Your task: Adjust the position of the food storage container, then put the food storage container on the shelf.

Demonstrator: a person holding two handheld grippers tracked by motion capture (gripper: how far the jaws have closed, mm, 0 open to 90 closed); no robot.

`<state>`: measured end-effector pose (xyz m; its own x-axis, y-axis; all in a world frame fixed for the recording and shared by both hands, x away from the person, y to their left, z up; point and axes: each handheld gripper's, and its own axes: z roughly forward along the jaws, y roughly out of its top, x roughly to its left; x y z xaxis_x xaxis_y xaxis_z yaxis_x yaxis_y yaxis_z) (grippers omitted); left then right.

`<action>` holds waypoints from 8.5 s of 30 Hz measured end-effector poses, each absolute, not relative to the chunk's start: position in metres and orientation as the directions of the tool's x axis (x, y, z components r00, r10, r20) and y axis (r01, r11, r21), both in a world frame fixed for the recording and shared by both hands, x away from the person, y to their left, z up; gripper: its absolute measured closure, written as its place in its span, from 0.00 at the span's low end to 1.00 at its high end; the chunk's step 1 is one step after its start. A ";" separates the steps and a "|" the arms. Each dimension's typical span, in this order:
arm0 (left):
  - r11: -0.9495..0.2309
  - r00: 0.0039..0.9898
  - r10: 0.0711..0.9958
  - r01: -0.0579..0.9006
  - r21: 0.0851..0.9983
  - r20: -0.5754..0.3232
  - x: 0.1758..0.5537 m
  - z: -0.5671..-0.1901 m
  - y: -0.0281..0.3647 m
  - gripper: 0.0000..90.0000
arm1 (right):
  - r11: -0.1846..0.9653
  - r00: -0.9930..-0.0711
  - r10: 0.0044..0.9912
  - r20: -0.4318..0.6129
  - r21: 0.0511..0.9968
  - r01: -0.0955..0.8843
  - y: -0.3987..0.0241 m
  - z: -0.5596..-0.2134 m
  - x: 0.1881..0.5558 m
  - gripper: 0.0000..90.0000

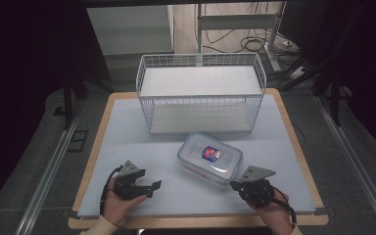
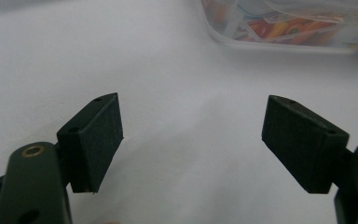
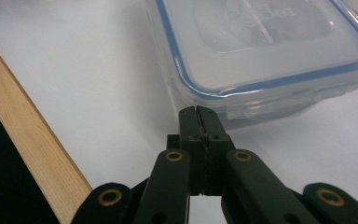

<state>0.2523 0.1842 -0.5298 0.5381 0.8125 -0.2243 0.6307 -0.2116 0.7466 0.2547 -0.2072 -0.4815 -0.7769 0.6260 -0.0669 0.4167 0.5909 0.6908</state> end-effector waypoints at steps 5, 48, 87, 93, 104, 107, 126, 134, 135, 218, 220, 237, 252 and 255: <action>-0.213 0.539 0.812 0.631 0.746 -0.223 0.253 -0.530 0.184 0.22 | 0.582 -0.770 0.635 -0.061 0.694 0.424 -0.211 -0.481 0.258 1.00; -0.214 0.538 0.813 0.632 0.745 -0.222 0.253 -0.530 0.183 0.22 | 0.518 -0.712 0.700 -0.056 0.726 0.452 -0.226 -0.495 0.291 1.00; -0.176 0.516 0.823 0.627 0.759 -0.236 0.258 -0.524 0.185 0.22 | 0.311 -0.645 0.754 0.125 0.797 0.518 -0.293 -0.484 0.306 0.51; -0.132 0.522 0.809 0.609 0.782 -0.269 0.269 -0.505 0.178 0.21 | 0.277 -0.656 0.735 0.171 0.807 0.521 -0.290 -0.481 0.307 0.29; -0.081 0.527 0.771 0.638 0.766 -0.357 0.293 -0.491 0.163 0.20 | 0.253 -0.658 0.725 0.206 0.808 0.531 -0.294 -0.478 0.309 0.25; -0.079 0.531 0.765 0.638 0.766 -0.363 0.300 -0.487 0.157 0.20 | 0.251 -0.659 0.721 0.213 0.807 0.535 -0.295 -0.476 0.309 0.25; -0.042 0.514 0.700 0.723 0.690 -0.496 0.372 -0.483 0.124 0.20 | 0.251 -0.644 0.731 0.224 0.790 0.560 -0.294 -0.474 0.314 0.23; -0.085 0.505 0.665 0.784 0.615 -0.551 0.388 -0.504 0.112 0.20 | 0.234 -0.629 0.743 0.228 0.792 0.564 -0.292 -0.473 0.315 0.23; -0.091 0.509 0.661 0.784 0.614 -0.552 0.388 -0.505 0.111 0.20 | 0.234 -0.627 0.745 0.227 0.792 0.565 -0.292 -0.473 0.315 0.23; -0.012 0.550 0.618 0.721 0.693 -0.562 0.328 -0.506 0.115 0.50 | 0.090 -0.601 0.625 0.498 0.718 0.690 -0.263 -0.484 0.346 0.56; -0.008 0.550 0.618 0.720 0.694 -0.562 0.328 -0.506 0.116 0.50 | 0.094 -0.603 0.626 0.495 0.720 0.688 -0.262 -0.483 0.345 0.56; -0.006 0.571 0.621 0.689 0.725 -0.537 0.318 -0.492 0.125 0.50 | 0.089 -0.637 0.605 0.477 0.755 0.650 -0.256 -0.471 0.338 0.57; 0.002 0.586 0.629 0.656 0.755 -0.510 0.311 -0.478 0.129 0.51 | 0.094 -0.664 0.594 0.454 0.780 0.618 -0.252 -0.459 0.335 0.57; 0.006 0.588 0.632 0.648 0.762 -0.505 0.310 -0.474 0.130 0.51 | 0.094 -0.671 0.591 0.449 0.788 0.609 -0.251 -0.455 0.336 0.57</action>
<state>0.3101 0.1302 -0.4740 0.5878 0.6320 -0.5050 0.6478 0.0062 0.7618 0.3356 -0.2509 -0.4548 -0.6708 0.5906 0.4485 0.6091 0.0937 0.7875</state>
